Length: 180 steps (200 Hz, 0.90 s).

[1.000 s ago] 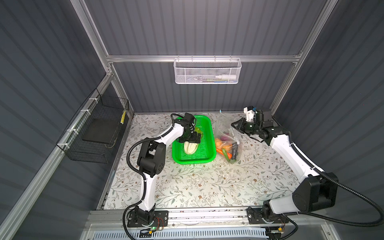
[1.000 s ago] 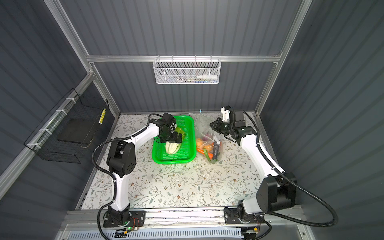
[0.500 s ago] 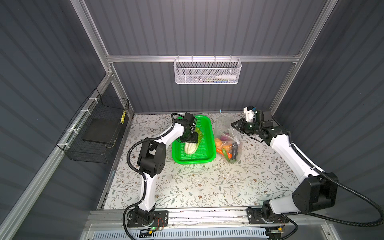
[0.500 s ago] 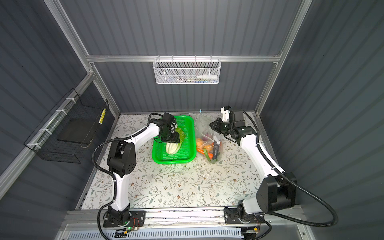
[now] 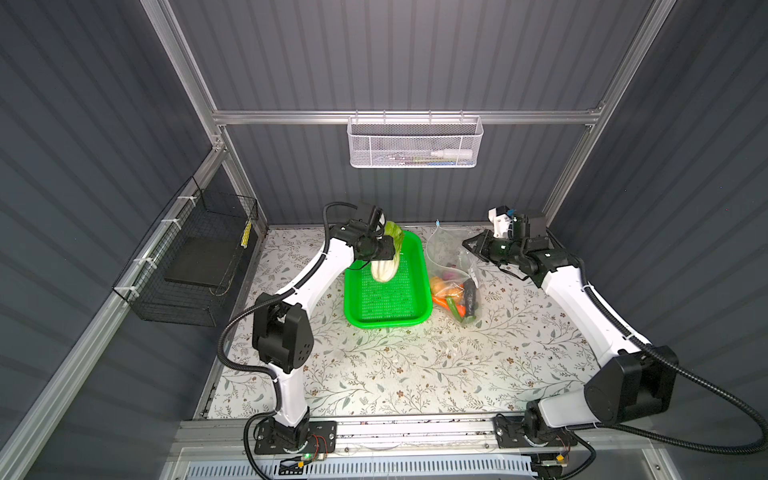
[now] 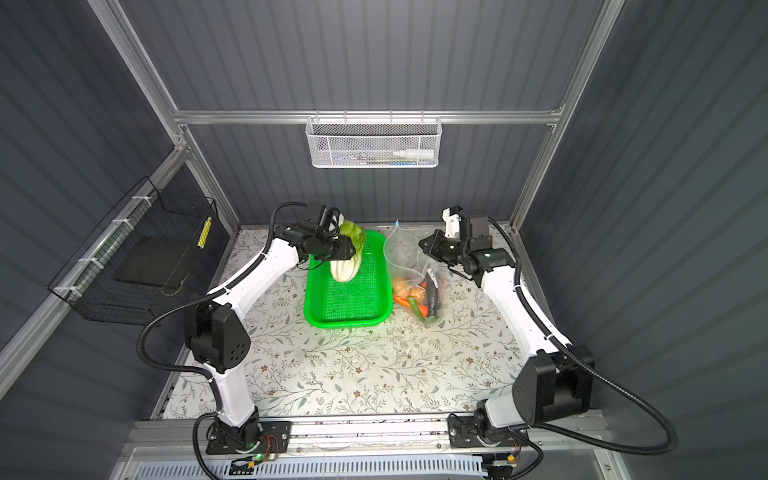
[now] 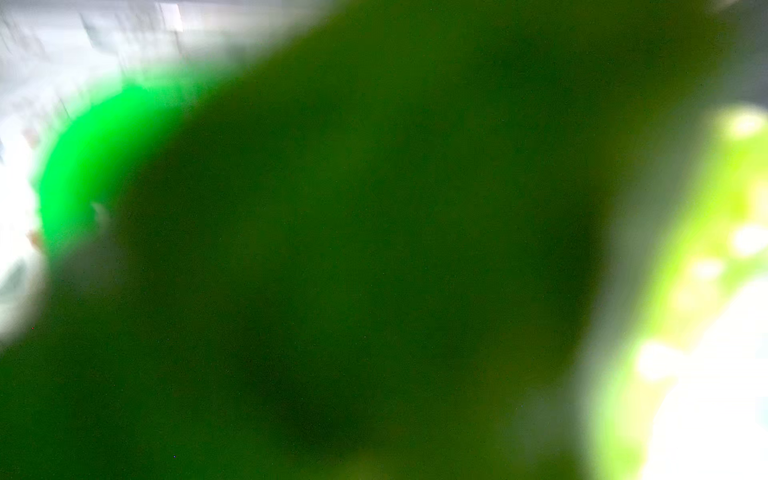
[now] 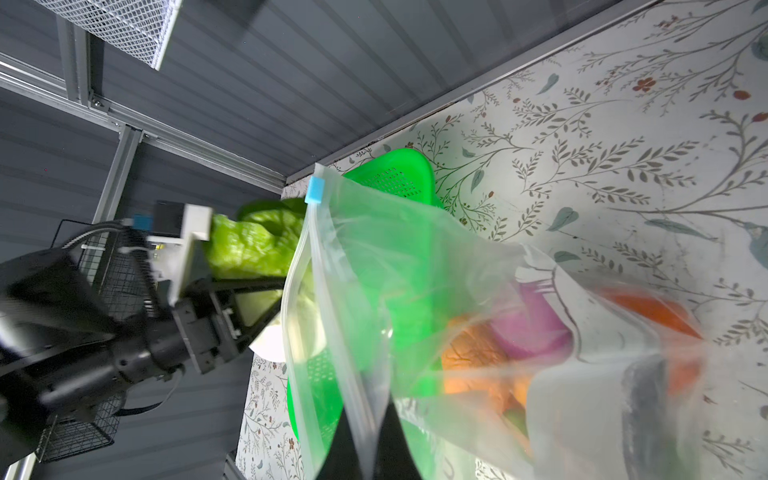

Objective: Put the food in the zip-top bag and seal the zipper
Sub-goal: 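Lift the lettuce high with the left gripper and carry it over the bag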

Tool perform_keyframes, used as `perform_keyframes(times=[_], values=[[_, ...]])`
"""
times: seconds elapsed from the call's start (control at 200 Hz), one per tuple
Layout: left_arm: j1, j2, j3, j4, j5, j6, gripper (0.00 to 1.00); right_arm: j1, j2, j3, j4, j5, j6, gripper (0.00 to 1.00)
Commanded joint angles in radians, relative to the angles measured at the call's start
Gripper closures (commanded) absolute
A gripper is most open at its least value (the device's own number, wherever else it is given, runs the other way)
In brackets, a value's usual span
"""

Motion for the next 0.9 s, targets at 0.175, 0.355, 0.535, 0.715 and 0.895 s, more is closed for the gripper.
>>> perform_keyframes(times=[0.175,0.355,0.535,0.715,0.895], values=[[-0.065,-0.056,0.137,0.284,0.024,-0.147,0.49,0.014,0.019,-0.005,0.112,-0.027,0.113,1.0],[-0.128,-0.014,0.197,0.479,0.021,-0.172,0.5,0.014,0.019,-0.028,0.148,-0.021,0.142,1.0],[-0.194,0.038,0.219,0.58,0.002,-0.194,0.51,0.014,0.014,-0.058,0.197,-0.013,0.23,1.0],[-0.235,0.042,0.146,0.685,-0.063,-0.213,0.51,0.012,-0.013,-0.086,0.242,0.042,0.384,1.0],[-0.258,0.049,0.094,0.736,-0.119,-0.218,0.52,0.012,-0.031,-0.131,0.302,0.072,0.513,1.0]])
